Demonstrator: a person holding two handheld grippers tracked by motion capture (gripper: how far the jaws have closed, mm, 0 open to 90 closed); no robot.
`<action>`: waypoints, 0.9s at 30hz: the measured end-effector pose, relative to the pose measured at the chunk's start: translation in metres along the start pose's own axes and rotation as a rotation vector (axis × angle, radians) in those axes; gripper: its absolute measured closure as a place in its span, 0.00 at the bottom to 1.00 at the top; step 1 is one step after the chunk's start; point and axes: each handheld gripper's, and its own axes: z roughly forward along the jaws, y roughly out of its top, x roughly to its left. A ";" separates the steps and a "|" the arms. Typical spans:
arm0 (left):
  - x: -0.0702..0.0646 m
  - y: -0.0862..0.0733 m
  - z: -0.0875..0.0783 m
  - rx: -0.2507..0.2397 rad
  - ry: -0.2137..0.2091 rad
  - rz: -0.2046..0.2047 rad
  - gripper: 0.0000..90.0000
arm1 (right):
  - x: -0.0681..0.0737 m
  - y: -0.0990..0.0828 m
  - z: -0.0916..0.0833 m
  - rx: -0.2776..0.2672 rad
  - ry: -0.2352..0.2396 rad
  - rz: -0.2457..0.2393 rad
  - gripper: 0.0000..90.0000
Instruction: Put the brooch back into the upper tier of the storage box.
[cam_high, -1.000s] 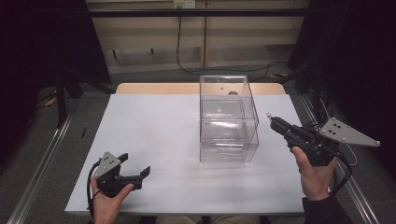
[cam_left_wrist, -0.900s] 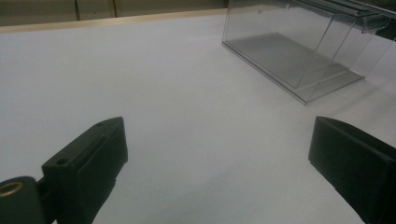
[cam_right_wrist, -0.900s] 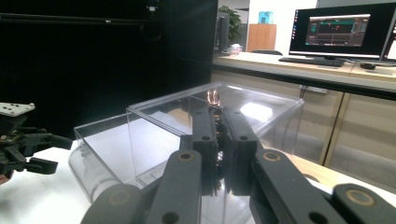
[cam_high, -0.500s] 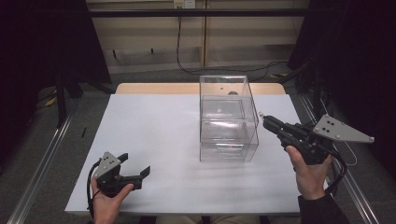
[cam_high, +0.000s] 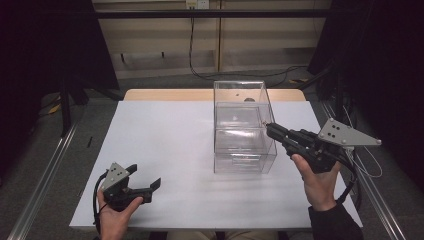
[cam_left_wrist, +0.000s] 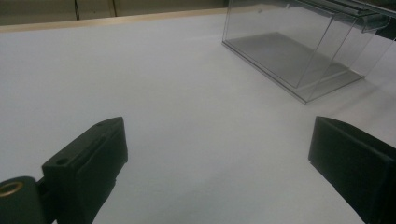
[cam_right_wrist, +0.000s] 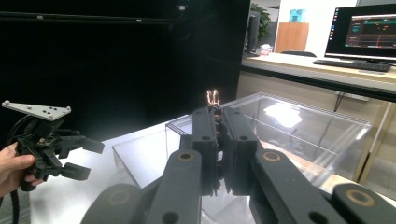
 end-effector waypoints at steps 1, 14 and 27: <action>0.000 0.000 0.000 -0.001 0.000 -0.001 0.05 | 0.000 0.000 0.001 0.000 0.001 -0.010 0.95; 0.000 0.000 0.000 0.000 0.000 0.000 0.05 | 0.004 0.004 0.016 0.001 0.027 -0.008 0.95; 0.000 0.000 0.000 0.001 -0.002 -0.001 0.05 | 0.011 0.004 0.030 0.004 0.066 0.001 0.95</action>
